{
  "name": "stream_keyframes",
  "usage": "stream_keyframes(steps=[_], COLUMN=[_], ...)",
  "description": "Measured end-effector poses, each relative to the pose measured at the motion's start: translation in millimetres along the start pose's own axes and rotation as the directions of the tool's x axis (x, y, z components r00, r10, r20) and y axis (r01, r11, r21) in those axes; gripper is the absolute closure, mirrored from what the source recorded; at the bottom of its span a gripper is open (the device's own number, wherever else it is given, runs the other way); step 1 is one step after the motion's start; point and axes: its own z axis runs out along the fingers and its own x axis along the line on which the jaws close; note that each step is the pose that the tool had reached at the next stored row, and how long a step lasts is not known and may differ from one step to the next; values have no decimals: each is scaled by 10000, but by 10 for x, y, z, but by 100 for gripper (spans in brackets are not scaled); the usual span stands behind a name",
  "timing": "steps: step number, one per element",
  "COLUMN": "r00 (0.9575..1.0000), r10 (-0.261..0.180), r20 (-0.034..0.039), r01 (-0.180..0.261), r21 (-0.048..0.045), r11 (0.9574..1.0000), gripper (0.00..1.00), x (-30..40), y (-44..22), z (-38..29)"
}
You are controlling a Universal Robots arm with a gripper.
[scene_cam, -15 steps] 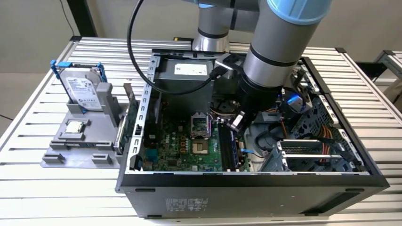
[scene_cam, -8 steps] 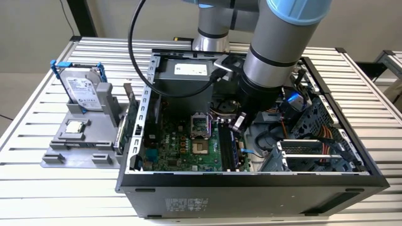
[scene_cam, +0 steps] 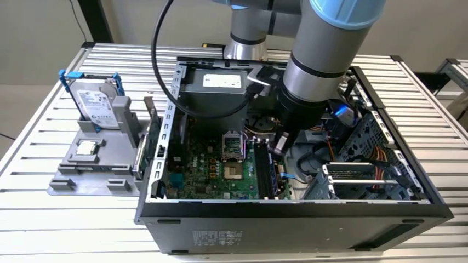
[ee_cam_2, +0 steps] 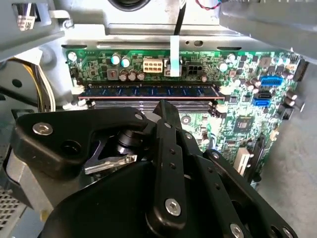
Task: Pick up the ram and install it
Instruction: 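Press down the ram until it locks into place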
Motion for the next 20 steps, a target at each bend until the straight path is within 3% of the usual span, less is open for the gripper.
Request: stream_keyframes(steps=[6, 11, 16, 20], r00=[9981, 9931, 9845, 9737], r10=[-623, -1171, -1753, -2280], r20=[-12, -26, -41, -53], r01=[623, 1171, 1754, 2280], r21=[18, 29, 38, 46], r11=[9981, 9931, 9845, 9737], gripper=[100, 100, 100, 100], x=[-1, -2, -2, -2], y=[1, 1, 1, 1], z=[2, 2, 2, 3])
